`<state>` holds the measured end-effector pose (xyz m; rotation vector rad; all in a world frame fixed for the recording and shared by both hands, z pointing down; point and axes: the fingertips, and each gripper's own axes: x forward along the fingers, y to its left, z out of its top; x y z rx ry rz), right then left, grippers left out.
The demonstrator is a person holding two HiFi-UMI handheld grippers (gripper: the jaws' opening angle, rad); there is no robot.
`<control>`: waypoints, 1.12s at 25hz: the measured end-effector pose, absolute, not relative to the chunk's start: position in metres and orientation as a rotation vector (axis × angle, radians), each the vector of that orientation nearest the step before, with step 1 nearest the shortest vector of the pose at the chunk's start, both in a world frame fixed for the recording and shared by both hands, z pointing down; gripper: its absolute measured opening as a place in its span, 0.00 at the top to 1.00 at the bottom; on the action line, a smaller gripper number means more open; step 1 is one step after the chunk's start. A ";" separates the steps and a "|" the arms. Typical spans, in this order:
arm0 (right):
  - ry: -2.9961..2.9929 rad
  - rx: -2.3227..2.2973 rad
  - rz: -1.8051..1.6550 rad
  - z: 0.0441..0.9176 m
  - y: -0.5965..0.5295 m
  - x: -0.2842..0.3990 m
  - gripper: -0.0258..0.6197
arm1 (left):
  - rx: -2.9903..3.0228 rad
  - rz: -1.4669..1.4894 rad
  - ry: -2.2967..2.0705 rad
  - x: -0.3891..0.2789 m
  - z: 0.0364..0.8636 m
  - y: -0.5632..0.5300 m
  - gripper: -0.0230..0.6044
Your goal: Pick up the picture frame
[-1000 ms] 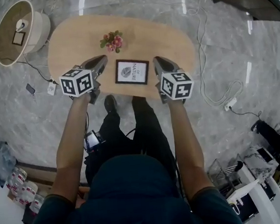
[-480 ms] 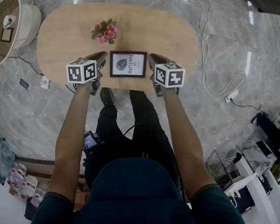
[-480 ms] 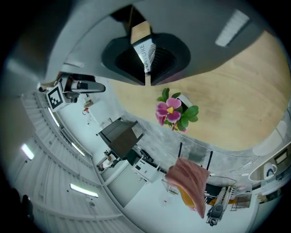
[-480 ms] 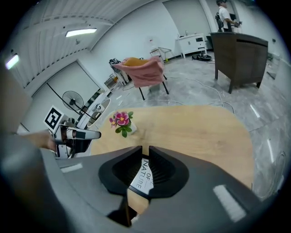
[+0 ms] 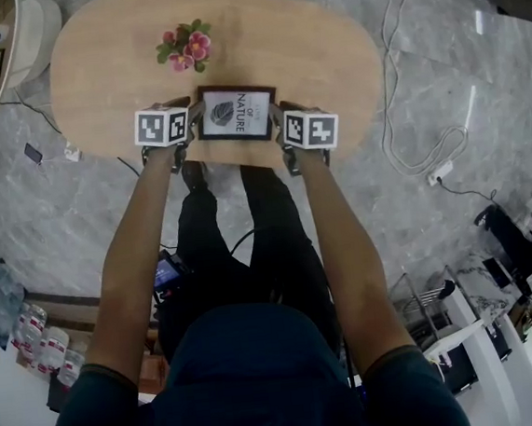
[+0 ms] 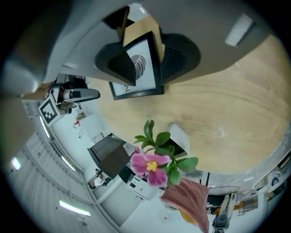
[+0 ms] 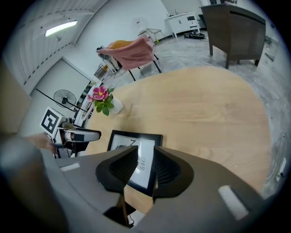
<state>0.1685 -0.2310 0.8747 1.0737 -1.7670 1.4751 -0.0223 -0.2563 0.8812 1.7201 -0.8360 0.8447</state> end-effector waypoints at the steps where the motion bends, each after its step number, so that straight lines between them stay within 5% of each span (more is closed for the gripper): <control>1: -1.748 1.069 1.490 0.882 -0.227 0.168 0.82 | 1.714 0.862 -0.834 -0.022 0.888 -0.252 0.69; 28: -1.619 1.060 1.519 0.926 -0.214 0.164 0.83 | 1.693 0.999 -0.958 -0.022 0.925 -0.240 0.85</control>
